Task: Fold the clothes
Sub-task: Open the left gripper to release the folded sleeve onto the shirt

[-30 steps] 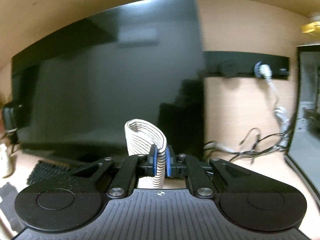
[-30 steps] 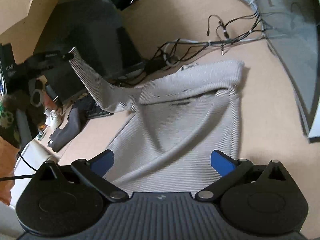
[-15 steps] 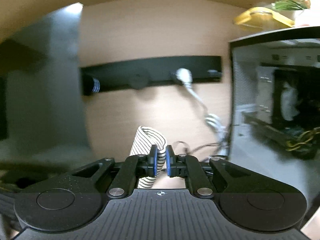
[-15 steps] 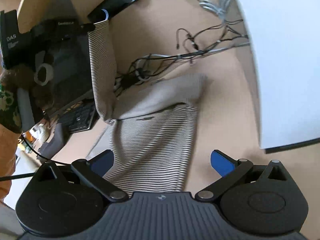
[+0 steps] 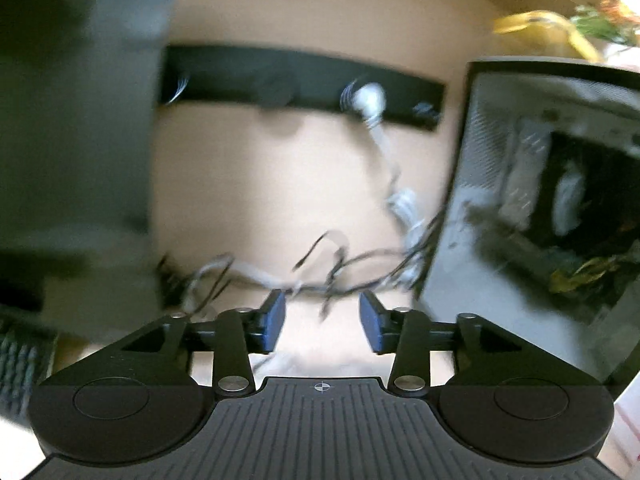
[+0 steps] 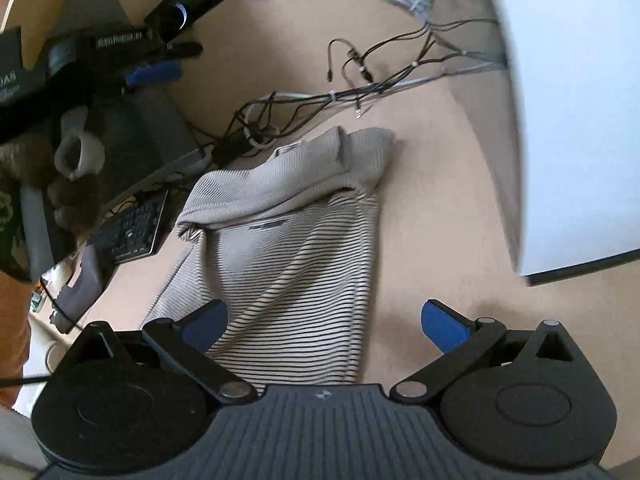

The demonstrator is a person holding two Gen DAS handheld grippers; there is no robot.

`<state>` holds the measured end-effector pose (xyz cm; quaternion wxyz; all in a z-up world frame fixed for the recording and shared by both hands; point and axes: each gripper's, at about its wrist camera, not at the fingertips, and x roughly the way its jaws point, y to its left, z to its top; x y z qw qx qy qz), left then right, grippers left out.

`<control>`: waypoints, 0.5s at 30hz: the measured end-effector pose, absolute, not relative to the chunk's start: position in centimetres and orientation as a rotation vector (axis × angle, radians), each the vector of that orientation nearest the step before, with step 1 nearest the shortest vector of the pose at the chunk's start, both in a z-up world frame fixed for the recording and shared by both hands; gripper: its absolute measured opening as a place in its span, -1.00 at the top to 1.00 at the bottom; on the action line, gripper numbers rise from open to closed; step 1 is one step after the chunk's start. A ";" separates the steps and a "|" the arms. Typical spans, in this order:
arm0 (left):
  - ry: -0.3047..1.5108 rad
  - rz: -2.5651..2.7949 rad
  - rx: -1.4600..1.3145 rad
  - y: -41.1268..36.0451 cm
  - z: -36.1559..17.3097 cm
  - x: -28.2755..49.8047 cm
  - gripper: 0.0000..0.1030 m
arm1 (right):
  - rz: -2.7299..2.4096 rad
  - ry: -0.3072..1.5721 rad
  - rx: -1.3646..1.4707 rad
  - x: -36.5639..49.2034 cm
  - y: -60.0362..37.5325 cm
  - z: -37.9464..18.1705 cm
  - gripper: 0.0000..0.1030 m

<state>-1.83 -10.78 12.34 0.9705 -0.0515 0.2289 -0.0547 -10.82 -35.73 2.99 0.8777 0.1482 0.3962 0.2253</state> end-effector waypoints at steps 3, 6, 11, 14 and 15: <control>0.557 -0.077 -0.108 -8.0 9.9 -2.8 -0.40 | 0.486 0.842 0.294 -10.5 -33.4 2.9 -1.00; 0.658 -0.051 -0.115 -5.5 7.1 -4.1 -0.59 | 0.505 0.861 0.276 -10.1 -30.7 2.9 -1.00; 0.801 -0.080 -0.192 -2.4 3.1 -5.6 -0.77 | 0.509 0.868 0.253 -9.9 -26.4 3.0 -1.00; 0.856 -0.136 -0.206 -1.6 1.5 -6.2 -0.82 | 0.476 0.842 0.262 -9.8 -24.7 3.4 -1.00; 0.879 -0.158 -0.216 -1.3 0.9 -6.3 -0.82 | 0.462 0.830 0.266 -9.8 -24.2 3.6 -1.00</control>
